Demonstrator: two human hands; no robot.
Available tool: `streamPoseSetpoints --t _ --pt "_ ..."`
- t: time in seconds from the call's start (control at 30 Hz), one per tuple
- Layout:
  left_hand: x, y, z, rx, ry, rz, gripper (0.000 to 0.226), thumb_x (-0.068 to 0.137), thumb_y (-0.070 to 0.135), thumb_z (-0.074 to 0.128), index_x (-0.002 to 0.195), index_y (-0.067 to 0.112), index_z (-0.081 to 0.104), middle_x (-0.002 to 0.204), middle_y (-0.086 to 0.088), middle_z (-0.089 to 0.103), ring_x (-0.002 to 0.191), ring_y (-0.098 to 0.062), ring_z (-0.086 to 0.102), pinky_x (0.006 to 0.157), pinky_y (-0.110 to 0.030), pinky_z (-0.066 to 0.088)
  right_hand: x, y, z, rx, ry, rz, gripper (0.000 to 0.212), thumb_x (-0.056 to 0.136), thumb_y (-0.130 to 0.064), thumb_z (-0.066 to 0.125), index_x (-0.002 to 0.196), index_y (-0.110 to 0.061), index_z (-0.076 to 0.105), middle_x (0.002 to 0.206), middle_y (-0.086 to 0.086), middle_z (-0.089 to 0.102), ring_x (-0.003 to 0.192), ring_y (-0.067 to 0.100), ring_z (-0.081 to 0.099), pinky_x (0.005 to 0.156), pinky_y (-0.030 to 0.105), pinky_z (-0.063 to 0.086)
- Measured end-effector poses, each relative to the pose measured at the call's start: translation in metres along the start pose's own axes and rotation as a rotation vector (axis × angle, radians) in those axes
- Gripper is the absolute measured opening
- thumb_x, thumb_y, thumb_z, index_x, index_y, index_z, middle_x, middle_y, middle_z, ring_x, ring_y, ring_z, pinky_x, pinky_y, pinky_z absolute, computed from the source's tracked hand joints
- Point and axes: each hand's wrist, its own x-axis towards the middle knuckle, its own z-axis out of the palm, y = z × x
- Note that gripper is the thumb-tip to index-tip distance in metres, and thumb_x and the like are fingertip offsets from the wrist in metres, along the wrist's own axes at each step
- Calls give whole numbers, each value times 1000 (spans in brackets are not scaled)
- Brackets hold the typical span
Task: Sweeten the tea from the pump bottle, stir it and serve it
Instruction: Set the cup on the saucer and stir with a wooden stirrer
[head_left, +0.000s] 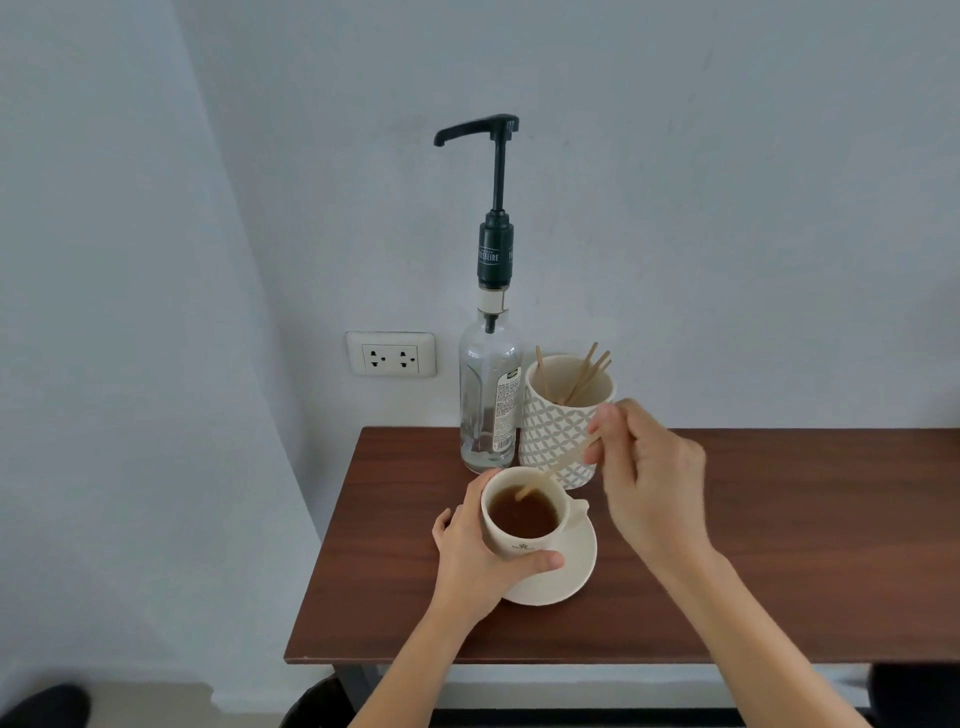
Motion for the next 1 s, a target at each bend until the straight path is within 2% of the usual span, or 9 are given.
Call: streamPoseSetpoints --t 0.1,0.23,0.37,0.47,0.6,0.67,0.8,0.9,1.0 --pt "0 1 -1 -4 -4 -4 94 46 65 86 128 55 40 128 37 54 126 16 43 119 -55 17 4 0 -17 55 94 -18 37 102 -32 40 84 -11 63 60 -5 68 50 0 59 51 14 45" --pt "-1 1 0 -6 -10 -19 95 46 63 87 128 53 40 128 37 53 127 13 44 119 -55 16 -5 -1 -19 10 23 -35 41 101 -31 39 82 -5 65 59 -3 67 48 -2 55 49 23 47" --pt "-1 4 0 -6 1 -16 94 47 62 87 129 52 41 129 33 55 128 9 46 118 -56 17 -5 3 -25 23 111 -73 38 102 -26 40 84 -4 64 61 -2 68 49 -10 51 48 21 47" --pt "-2 3 0 -3 2 -32 95 46 61 88 128 53 41 127 34 56 128 11 45 119 -55 16 -8 4 -24 -4 35 -80 39 101 -27 41 83 -3 65 60 -2 68 45 -1 54 48 24 49" --pt "-1 4 0 -7 4 -42 97 47 61 89 130 50 42 129 33 56 129 9 45 119 -55 16 -9 8 -28 18 119 -103 41 103 -27 39 83 -3 65 62 -4 68 45 1 53 47 21 47" --pt "-2 4 -1 2 0 -48 97 47 61 89 131 49 42 128 32 56 130 8 45 120 -54 16 -8 10 -27 13 66 -93 43 103 -31 39 83 -4 65 61 -4 68 47 9 57 49 26 50" --pt "-1 4 -1 3 -1 -55 97 46 61 89 131 49 43 128 32 57 129 8 44 120 -54 14 -12 14 -30 47 98 -89 50 105 -40 34 84 -6 63 64 -3 69 45 7 58 47 26 50" --pt "-2 6 0 22 5 -57 100 45 62 88 133 46 42 128 29 57 130 4 45 120 -55 13 -12 18 -30 43 43 -61 46 104 -39 37 83 -8 64 63 -3 69 46 8 60 50 32 53" --pt "-2 10 -1 27 1 -48 102 45 65 84 134 48 37 130 29 53 130 5 41 121 -55 10 -11 20 -33 77 91 67 38 105 -39 37 83 -20 61 62 -12 69 52 11 65 55 16 49"
